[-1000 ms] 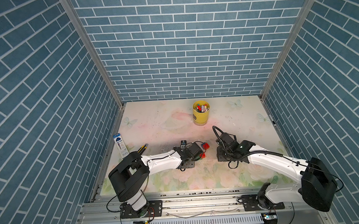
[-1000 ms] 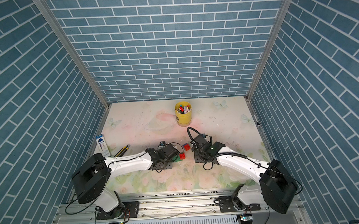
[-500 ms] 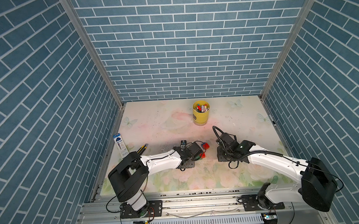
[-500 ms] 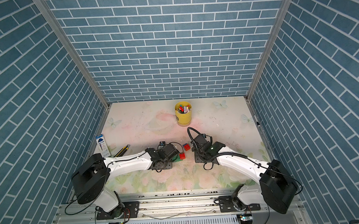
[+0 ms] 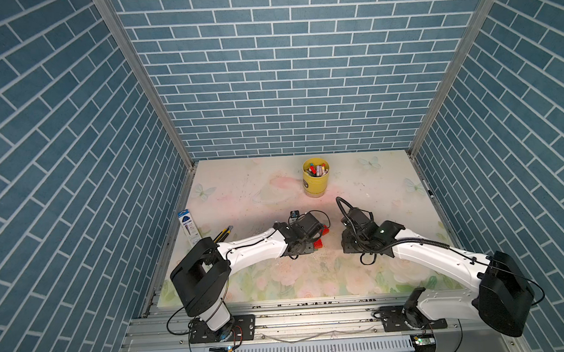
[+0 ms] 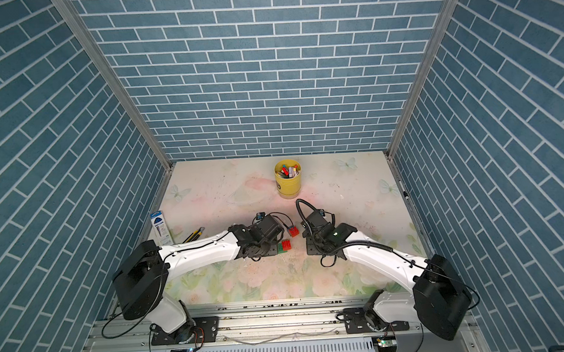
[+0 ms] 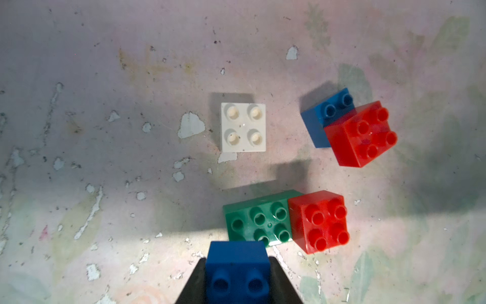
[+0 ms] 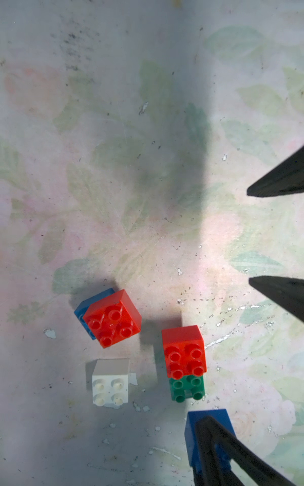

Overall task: Assemble the letter y with lego
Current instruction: Pick up the lego brick from the center of the board, then assemble the lego brick with the lego brick.

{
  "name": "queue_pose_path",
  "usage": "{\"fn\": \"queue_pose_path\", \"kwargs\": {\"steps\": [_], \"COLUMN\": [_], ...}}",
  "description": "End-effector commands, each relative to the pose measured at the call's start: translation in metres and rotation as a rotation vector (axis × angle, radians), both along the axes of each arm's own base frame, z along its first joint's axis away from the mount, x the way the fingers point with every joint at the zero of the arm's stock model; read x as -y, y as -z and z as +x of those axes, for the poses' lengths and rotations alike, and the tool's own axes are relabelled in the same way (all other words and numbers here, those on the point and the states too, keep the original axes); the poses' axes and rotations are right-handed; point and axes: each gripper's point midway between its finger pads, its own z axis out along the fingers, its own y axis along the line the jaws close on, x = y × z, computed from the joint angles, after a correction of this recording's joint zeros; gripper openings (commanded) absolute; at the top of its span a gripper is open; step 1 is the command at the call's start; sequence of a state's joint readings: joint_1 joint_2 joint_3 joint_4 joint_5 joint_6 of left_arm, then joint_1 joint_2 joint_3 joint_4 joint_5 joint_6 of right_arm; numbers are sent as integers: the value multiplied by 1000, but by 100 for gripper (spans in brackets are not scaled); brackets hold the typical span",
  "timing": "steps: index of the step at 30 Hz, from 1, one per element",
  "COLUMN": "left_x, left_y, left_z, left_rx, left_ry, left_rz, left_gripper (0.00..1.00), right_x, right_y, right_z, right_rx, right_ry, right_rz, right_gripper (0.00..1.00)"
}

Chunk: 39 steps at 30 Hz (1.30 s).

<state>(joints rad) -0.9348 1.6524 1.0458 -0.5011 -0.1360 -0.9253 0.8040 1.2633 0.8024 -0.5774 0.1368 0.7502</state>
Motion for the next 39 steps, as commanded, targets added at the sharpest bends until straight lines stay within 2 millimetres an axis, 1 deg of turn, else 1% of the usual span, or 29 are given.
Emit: {"fn": "queue_pose_path", "kwargs": {"steps": [1, 9, 16, 17, 18, 20, 23, 25, 26, 31, 34, 36, 39], "left_x": [-3, -15, -17, -17, -17, -21, -25, -27, -27, -19, -23, -30, -37], "left_y": [7, 22, 39, 41, 43, 45, 48, 50, 53, 69, 73, 74, 76], "left_z": [3, 2, -2, -3, -4, -6, -9, -11, -12, -19, -22, -26, -29], "left_rx": [-20, -43, -84, -92, -98, -109, -119, -131, -138, -173, -185, -192, -194], "left_ry": [-23, -79, -103, -105, -104, -115, -116, -113, -110, -128, -148, -154, -204], "left_rz": [24, 85, 110, 112, 116, 138, 176, 216, 227, 163, 179, 205, 202], "left_gripper": [27, 27, 26, 25, 21, 18, 10, 2, 0, 0, 0, 0, 0], "right_x": [12, 14, 15, 16, 16, 16, 18, 19, 19, 20, 21, 22, 21], "right_y": [3, 2, 2, 2, 2, 1, 0, 0, 0, -1, -3, -4, -5], "right_z": [-5, -5, -4, -3, -3, -3, -3, -2, -2, -2, -1, 0, 1], "right_rx": [-5, -6, -3, -3, -4, -1, 4, 5, 5, 5, 12, 16, 16], "right_ry": [6, 11, 15, 18, 19, 20, 26, 28, 28, 30, 35, 37, 35], "right_rz": [-32, -32, -34, -36, -36, -37, -41, -45, -46, -51, -52, -53, -55], "right_gripper": [50, 50, 50, 50, 50, 50, 50, 50, 50, 50, 51, 51, 51]}}
